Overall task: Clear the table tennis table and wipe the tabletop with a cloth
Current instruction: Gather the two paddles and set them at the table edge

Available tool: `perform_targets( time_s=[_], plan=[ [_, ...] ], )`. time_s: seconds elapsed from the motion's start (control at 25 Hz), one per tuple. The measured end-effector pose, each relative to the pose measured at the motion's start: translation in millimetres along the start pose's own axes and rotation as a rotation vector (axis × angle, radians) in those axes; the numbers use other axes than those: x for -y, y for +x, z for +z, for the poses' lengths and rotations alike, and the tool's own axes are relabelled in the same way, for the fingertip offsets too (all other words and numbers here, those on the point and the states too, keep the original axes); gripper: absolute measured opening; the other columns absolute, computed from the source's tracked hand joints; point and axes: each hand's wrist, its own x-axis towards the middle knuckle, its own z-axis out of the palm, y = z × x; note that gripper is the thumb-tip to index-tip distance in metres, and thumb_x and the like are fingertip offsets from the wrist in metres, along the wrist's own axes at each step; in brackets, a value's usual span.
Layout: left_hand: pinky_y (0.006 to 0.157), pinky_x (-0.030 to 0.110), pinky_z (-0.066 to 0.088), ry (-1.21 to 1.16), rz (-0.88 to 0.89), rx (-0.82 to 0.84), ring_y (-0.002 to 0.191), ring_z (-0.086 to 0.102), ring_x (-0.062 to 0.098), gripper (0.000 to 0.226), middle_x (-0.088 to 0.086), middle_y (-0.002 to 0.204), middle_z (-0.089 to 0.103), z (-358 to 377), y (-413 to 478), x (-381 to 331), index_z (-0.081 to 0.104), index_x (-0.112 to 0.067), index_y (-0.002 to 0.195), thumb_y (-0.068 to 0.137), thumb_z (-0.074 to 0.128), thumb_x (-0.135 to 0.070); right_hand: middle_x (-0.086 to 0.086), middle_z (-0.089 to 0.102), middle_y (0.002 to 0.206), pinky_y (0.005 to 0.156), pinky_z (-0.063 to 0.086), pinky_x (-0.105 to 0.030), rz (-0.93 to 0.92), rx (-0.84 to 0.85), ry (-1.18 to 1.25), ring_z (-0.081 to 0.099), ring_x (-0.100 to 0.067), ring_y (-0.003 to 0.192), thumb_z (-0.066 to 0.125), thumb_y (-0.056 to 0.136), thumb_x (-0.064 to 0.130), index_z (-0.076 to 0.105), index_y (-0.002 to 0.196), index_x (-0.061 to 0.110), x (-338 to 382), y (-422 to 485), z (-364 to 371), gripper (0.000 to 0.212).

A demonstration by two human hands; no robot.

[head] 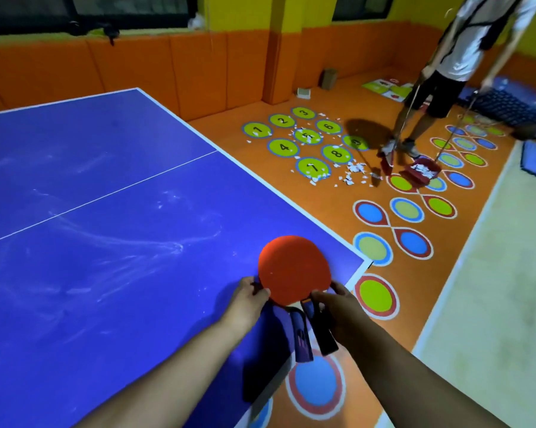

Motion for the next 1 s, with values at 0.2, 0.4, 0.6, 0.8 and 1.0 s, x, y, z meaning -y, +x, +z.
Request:
perform_targets(
  time_s=[0.2, 0.4, 0.6, 0.8, 1.0],
  plan=[
    [0.08, 0.034, 0.049, -0.033, -0.075, -0.026, 0.084, 0.061, 0.023, 0.012, 0.012, 0.093, 0.065, 28.2, 50.4, 0.8, 0.06, -0.004, 0.098, 0.086, 0.06, -0.008, -0.024, 0.064, 0.083, 0.067, 0.051, -0.036, 0.09, 0.119, -0.148, 0.06, -0.03, 0.068, 0.05, 0.086, -0.018, 0.065, 0.107, 0.003, 28.3, 20.9, -39.3, 0.034],
    [0.05, 0.02, 0.05, -0.218, -0.311, 0.041, 0.055, 0.055, 0.011, 0.016, 0.007, 0.07, 0.057, 61.7, 69.1, -2.3, 0.051, -0.013, 0.077, 0.093, 0.055, -0.015, -0.026, 0.069, 0.084, 0.063, 0.055, -0.034, 0.127, 0.108, -0.385, 0.067, -0.029, 0.067, 0.062, 0.082, -0.013, 0.063, 0.112, 0.003, 50.6, 73.3, -73.2, 0.034],
    [0.055, 0.028, 0.055, -0.407, -0.514, -0.057, 0.069, 0.059, 0.018, 0.01, 0.006, 0.085, 0.062, 115.9, 106.0, -11.0, 0.053, -0.01, 0.097, 0.093, 0.056, -0.017, -0.008, 0.068, 0.08, 0.063, 0.048, -0.018, -0.047, 0.218, -0.896, 0.063, -0.008, 0.062, 0.076, 0.078, 0.009, 0.06, 0.115, 0.002, 82.0, 153.4, -93.3, 0.041],
    [0.048, 0.029, 0.053, -0.646, -0.679, -0.341, 0.073, 0.059, 0.022, 0.013, 0.009, 0.084, 0.061, 182.6, 123.0, -13.3, 0.057, -0.006, 0.096, 0.093, 0.057, -0.018, 0.006, 0.054, 0.138, 0.11, 0.028, -0.035, -0.521, 0.527, -1.847, 0.045, -0.018, 0.13, 0.067, 0.067, 0.068, 0.012, 0.152, 0.023, 124.4, 215.8, -116.0, 0.111],
    [0.047, 0.027, 0.055, -0.838, -0.69, -0.564, 0.068, 0.061, 0.027, 0.016, 0.015, 0.084, 0.061, 224.3, 119.1, -19.8, 0.055, -0.001, 0.098, 0.092, 0.057, -0.015, -0.003, 0.033, 0.151, 0.118, 0.006, -0.048, -0.835, 0.819, -2.235, 0.028, -0.026, 0.137, 0.064, 0.083, 0.047, -0.003, 0.154, 0.019, 149.5, 262.8, -115.1, 0.101]
  ],
)
